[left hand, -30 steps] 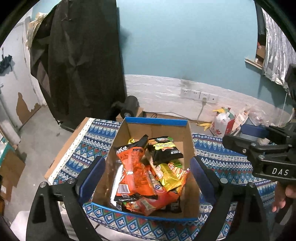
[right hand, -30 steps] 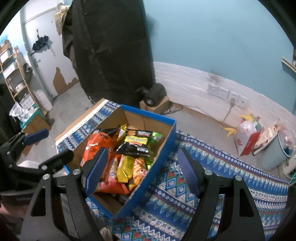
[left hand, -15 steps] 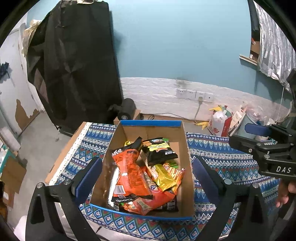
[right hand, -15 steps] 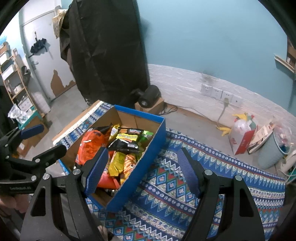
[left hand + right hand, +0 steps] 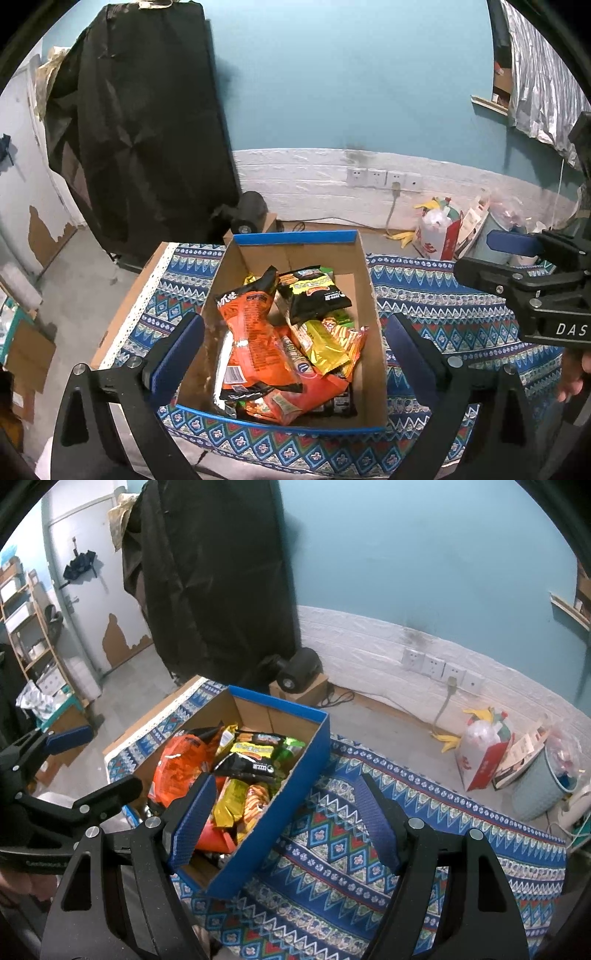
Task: Organize snacks
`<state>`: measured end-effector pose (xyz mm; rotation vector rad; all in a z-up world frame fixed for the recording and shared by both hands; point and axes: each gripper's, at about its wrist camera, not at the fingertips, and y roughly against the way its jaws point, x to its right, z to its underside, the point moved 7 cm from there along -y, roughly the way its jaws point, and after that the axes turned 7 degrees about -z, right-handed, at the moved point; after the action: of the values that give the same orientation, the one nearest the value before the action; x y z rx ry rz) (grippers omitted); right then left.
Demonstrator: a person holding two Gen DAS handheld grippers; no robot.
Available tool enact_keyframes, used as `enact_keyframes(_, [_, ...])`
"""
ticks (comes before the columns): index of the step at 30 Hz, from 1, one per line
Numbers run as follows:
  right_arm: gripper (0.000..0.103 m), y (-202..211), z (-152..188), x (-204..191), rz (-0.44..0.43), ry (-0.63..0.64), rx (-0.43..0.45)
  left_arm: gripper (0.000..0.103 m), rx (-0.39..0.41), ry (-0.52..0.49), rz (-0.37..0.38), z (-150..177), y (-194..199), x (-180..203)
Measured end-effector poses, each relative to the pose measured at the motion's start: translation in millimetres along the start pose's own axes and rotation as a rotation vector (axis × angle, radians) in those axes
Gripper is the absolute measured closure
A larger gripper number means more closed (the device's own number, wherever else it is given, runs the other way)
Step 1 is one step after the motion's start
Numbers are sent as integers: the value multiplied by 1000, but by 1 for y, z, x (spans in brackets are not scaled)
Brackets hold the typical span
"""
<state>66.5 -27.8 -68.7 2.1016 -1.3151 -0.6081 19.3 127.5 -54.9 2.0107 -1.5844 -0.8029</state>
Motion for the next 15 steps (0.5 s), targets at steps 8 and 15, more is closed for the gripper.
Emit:
enact_keyframes(8, [27, -1, 2, 1, 5, 8, -2, 4, 2, -2, 12, 2, 2, 1])
enact_keyframes(15, [27, 0, 3, 2, 9, 12, 0, 4, 4, 2, 7, 0, 2, -1])
